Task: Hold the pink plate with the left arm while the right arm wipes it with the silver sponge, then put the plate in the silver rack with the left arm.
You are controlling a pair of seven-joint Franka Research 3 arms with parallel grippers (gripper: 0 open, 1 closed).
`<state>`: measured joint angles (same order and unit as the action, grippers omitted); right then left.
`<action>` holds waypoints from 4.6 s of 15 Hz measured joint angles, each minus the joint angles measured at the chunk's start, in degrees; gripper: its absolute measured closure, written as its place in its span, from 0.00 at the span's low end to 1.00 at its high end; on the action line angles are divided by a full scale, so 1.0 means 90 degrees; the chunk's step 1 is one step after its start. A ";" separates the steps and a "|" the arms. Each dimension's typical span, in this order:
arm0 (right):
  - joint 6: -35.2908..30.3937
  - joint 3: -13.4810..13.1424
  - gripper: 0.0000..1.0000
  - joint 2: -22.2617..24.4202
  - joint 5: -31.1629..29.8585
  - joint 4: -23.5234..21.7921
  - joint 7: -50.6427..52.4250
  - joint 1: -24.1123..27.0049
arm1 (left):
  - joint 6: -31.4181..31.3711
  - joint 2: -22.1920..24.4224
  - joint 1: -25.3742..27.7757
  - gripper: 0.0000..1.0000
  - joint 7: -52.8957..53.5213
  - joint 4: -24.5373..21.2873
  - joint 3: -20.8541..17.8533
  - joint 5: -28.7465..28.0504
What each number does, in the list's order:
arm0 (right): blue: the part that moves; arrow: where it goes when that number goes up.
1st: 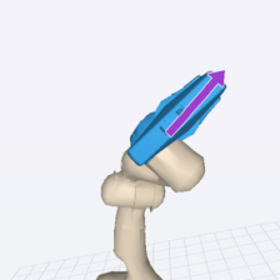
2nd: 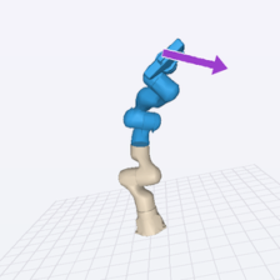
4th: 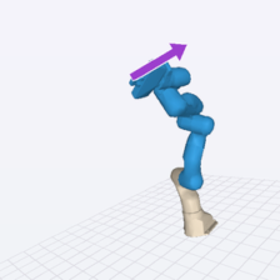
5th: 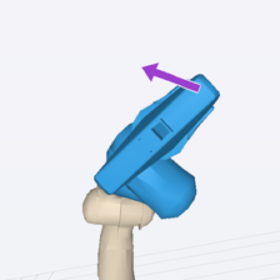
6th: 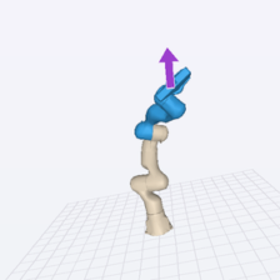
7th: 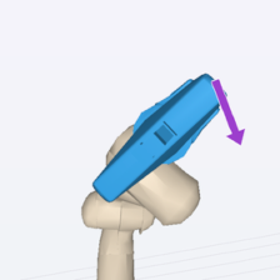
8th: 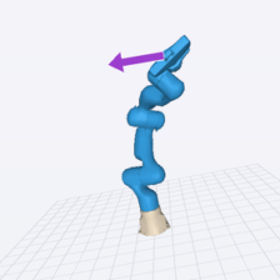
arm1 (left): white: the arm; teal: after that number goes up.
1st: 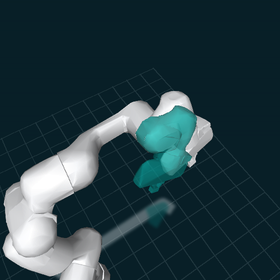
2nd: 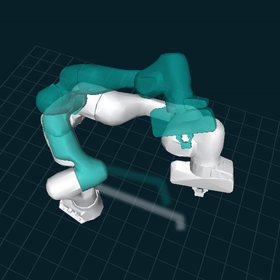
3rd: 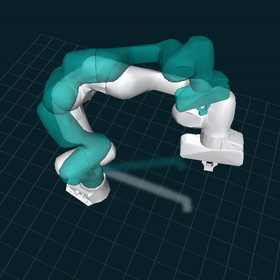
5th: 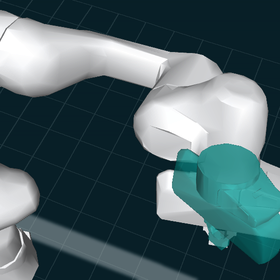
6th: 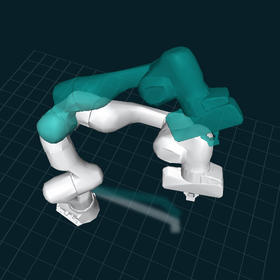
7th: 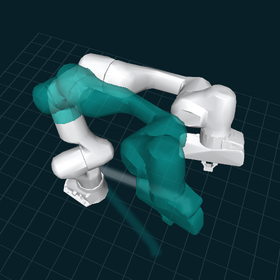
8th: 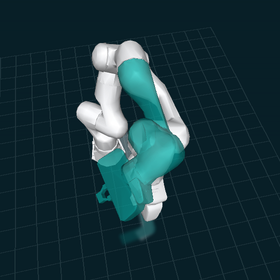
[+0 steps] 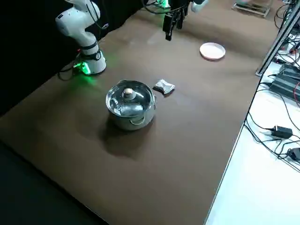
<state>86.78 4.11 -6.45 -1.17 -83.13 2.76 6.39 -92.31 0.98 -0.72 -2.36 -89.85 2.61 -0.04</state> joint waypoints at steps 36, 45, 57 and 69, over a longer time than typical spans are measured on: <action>0.2298 0.0038 0.37 -0.2647 0.0882 -0.2600 -0.1106 -0.0685 | -0.4341 -0.4072 -0.1789 0.00 -0.1925 -0.0142 0.0611 0.0623; 0.2620 0.0042 0.59 -0.2972 0.0882 -0.2672 -0.1112 -0.0691 | -0.5812 -0.5023 -0.1693 0.08 -0.1620 -0.0223 0.1227 0.0998; 0.1861 0.0057 0.97 -0.2992 0.0892 -0.2447 -0.1435 -0.0705 | -0.6063 -0.5306 -0.1724 0.66 -0.1398 -0.0177 0.1411 0.0998; 0.1359 0.0254 0.97 -0.2520 0.2089 -0.1663 -0.2239 -0.0895 | -0.6123 -0.5310 -0.1841 0.96 -0.1455 -0.0179 0.1430 0.1001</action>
<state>99.01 6.40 -29.13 17.64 -98.09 -17.39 -1.66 -147.41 -46.81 -17.29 -15.45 -91.46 15.48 8.96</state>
